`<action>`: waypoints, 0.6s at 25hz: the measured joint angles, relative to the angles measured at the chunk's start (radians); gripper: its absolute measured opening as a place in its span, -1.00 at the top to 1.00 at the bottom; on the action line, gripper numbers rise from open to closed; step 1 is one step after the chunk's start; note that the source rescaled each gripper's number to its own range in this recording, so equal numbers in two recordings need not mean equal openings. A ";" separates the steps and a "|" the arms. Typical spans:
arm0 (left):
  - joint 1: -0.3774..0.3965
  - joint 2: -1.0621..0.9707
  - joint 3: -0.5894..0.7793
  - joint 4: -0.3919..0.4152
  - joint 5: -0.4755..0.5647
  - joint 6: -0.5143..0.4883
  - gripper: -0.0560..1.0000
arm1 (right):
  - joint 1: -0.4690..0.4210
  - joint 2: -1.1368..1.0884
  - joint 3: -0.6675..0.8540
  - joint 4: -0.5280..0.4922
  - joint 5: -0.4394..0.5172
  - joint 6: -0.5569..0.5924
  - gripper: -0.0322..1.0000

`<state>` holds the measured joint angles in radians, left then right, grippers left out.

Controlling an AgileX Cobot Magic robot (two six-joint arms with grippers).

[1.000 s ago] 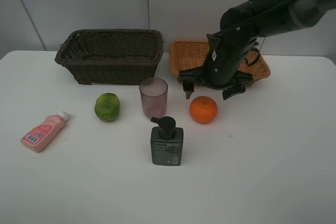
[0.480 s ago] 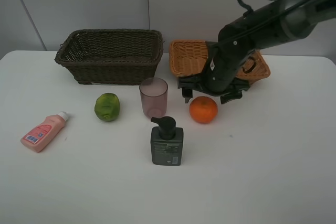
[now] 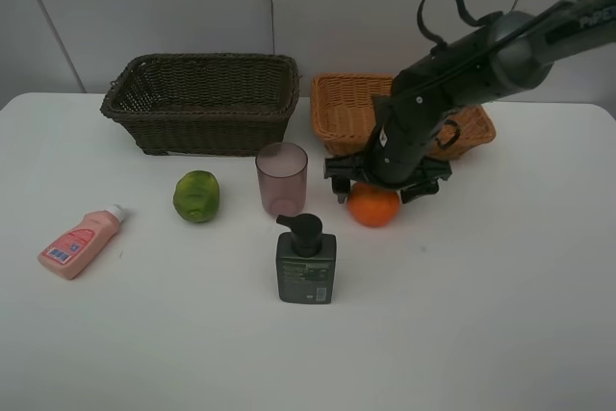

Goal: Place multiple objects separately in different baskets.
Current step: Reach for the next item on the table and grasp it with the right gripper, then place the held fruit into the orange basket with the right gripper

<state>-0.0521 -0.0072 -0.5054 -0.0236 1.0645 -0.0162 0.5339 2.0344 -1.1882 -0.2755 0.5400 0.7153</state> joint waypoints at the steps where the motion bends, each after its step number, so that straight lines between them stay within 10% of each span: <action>1: 0.000 0.000 0.000 0.000 0.000 0.000 -0.95 | 0.000 0.008 0.000 0.000 0.000 0.000 -1.00; 8: 0.000 0.000 0.000 0.000 0.000 0.000 -0.95 | 0.000 0.031 0.000 -0.002 -0.001 -0.001 -0.98; 12: 0.000 0.000 0.000 0.000 0.000 0.000 -0.95 | 0.000 0.031 0.000 -0.002 -0.001 -0.001 -0.31; 15: 0.000 0.000 0.000 0.000 0.000 0.000 -0.95 | 0.000 0.031 0.000 -0.002 0.001 -0.001 -0.29</action>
<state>-0.0521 -0.0072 -0.5054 -0.0236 1.0645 -0.0162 0.5339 2.0654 -1.1882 -0.2772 0.5408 0.7144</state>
